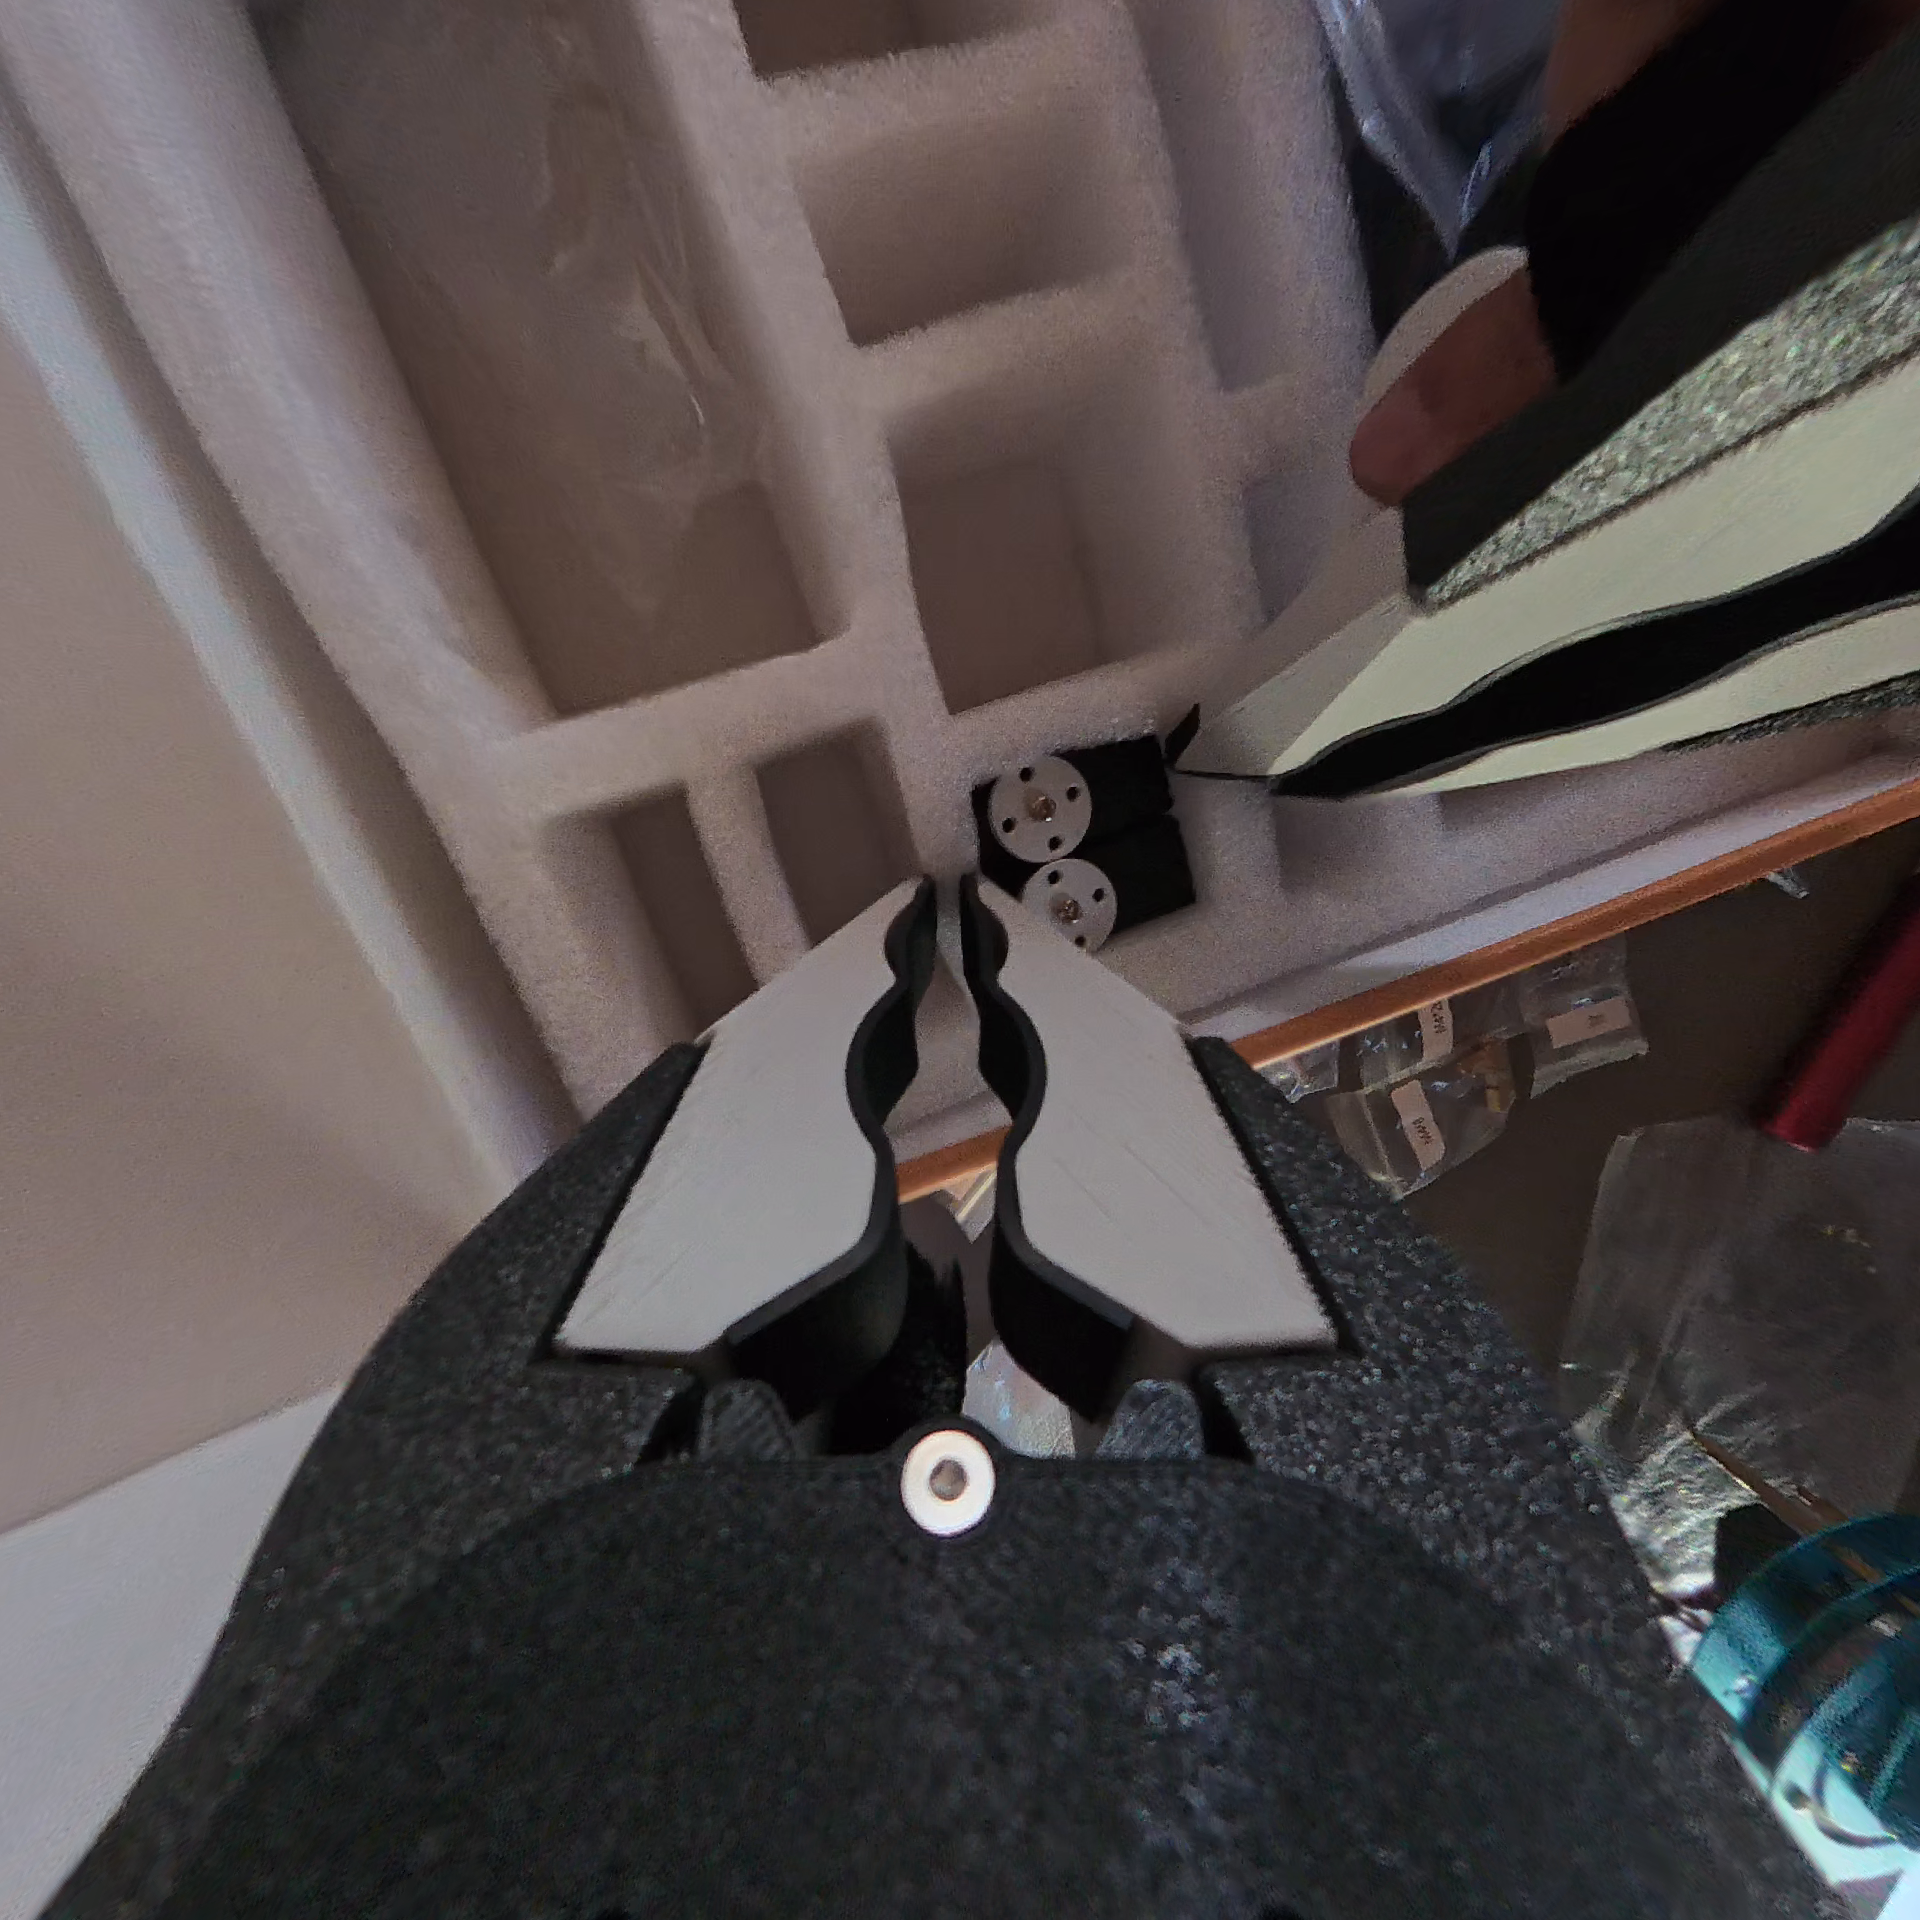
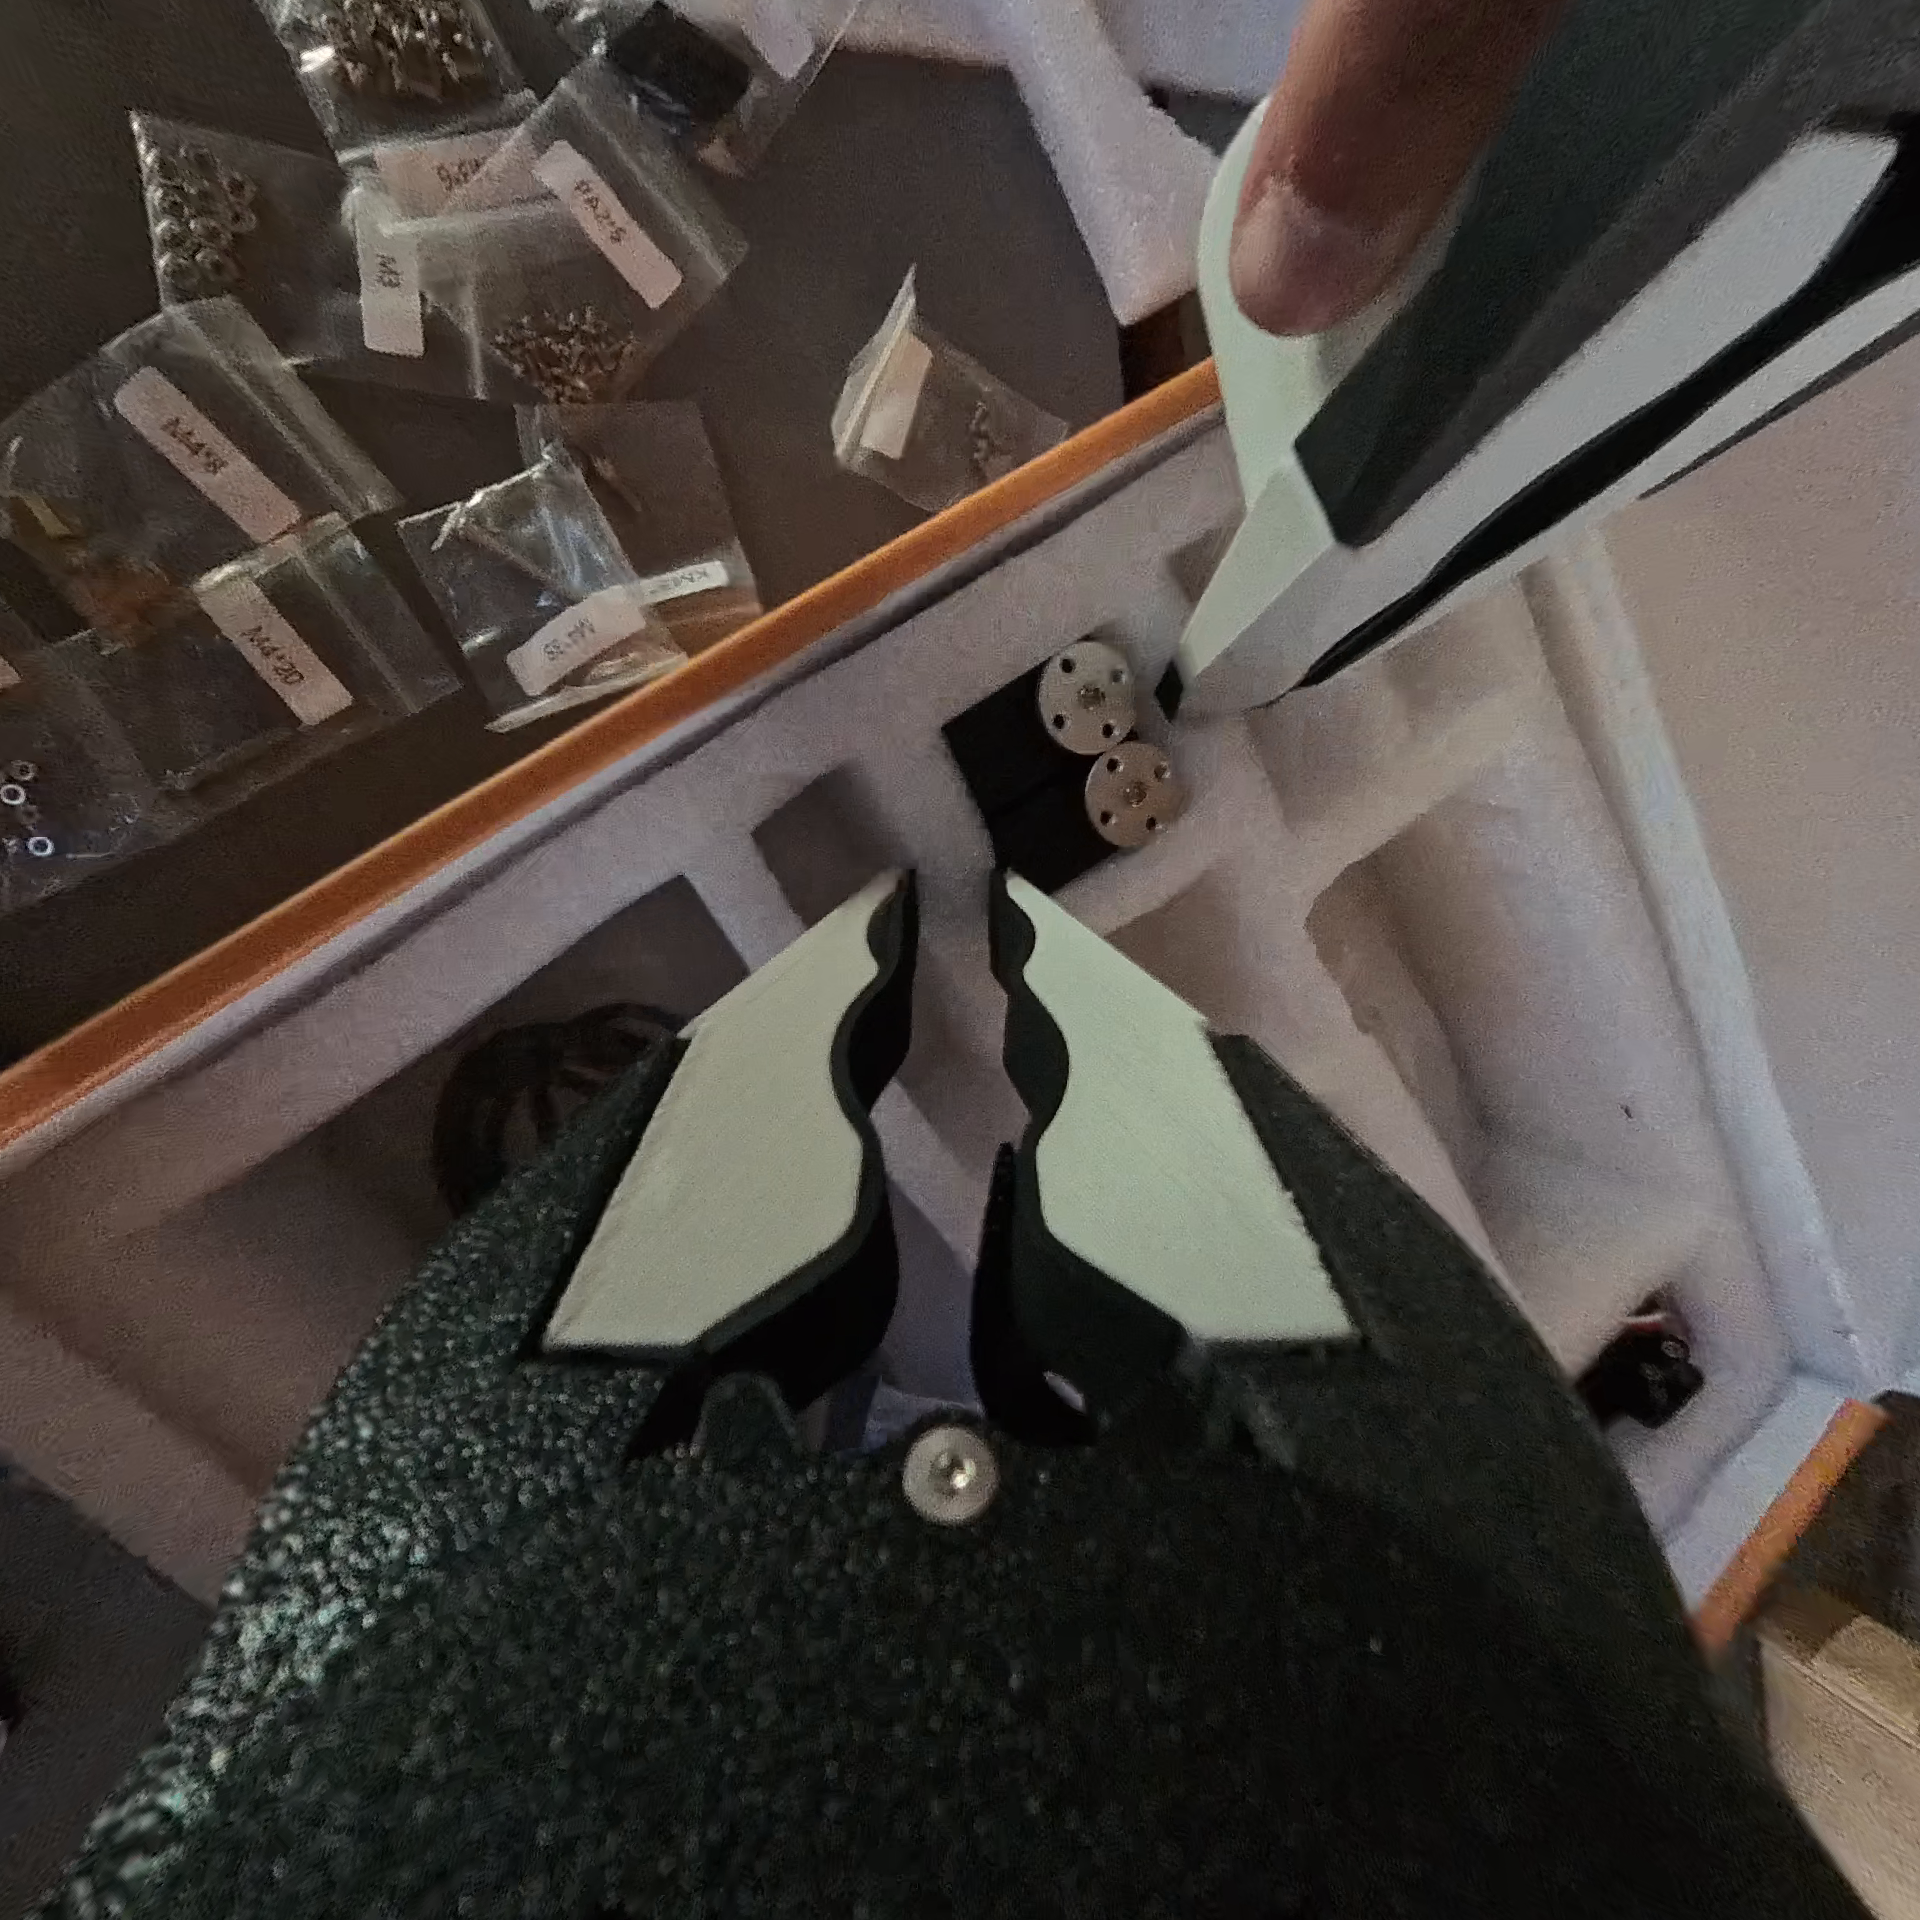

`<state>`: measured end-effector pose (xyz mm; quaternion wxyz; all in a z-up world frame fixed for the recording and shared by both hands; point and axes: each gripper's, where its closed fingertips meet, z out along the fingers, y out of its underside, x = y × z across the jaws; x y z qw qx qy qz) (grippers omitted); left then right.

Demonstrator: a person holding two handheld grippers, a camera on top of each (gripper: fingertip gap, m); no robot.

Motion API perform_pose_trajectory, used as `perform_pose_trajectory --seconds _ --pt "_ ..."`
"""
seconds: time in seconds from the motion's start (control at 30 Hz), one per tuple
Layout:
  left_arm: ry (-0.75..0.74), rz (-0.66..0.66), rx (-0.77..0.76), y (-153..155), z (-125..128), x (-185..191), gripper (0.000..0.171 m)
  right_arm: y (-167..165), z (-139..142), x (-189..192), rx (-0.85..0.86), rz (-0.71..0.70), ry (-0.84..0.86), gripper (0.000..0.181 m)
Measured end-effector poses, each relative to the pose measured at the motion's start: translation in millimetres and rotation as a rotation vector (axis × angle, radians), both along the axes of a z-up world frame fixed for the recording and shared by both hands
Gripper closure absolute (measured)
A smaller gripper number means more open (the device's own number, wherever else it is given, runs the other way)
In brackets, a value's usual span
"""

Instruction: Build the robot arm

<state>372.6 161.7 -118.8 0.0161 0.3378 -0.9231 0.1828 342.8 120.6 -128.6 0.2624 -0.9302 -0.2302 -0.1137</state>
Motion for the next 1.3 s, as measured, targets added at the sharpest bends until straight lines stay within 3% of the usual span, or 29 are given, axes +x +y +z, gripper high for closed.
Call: perform_pose_trajectory --seconds 0.07,0.23,0.47,0.6,0.73,0.8,0.93,1.13,1.3 --pt "-0.001 -0.019 0.002 -2 -11 -4 0.168 -4 -4 -6 0.005 -0.022 0.055 0.171" --pt "-0.055 -0.037 0.018 -5 -12 -1 0.168 -7 -8 -11 0.059 -0.055 0.135 0.172" --pt "-0.115 -0.027 0.069 -5 -14 2 0.169 -7 -13 -22 -0.017 -0.048 0.058 0.174" --pt "-0.109 -0.019 0.054 -6 -13 1 0.169 -8 -14 -21 -0.010 -0.166 0.273 0.173" --pt "-0.089 -0.015 0.036 -6 -13 1 0.169 -5 -4 -18 0.014 -0.207 0.248 0.166" --pt "-0.078 -0.015 0.026 -7 -12 2 0.169 -4 4 -21 0.033 -0.213 0.289 0.153" --pt "-0.068 -0.005 -0.025 -8 -10 3 0.169 3 26 -9 0.101 -0.195 0.315 0.154" --pt "-0.007 0.035 -0.134 -9 -4 3 0.169 19 19 12 0.072 -0.107 0.288 0.157" --pt "0.007 0.042 -0.147 -9 -4 3 0.168 21 6 12 -0.041 0.059 0.072 0.161"
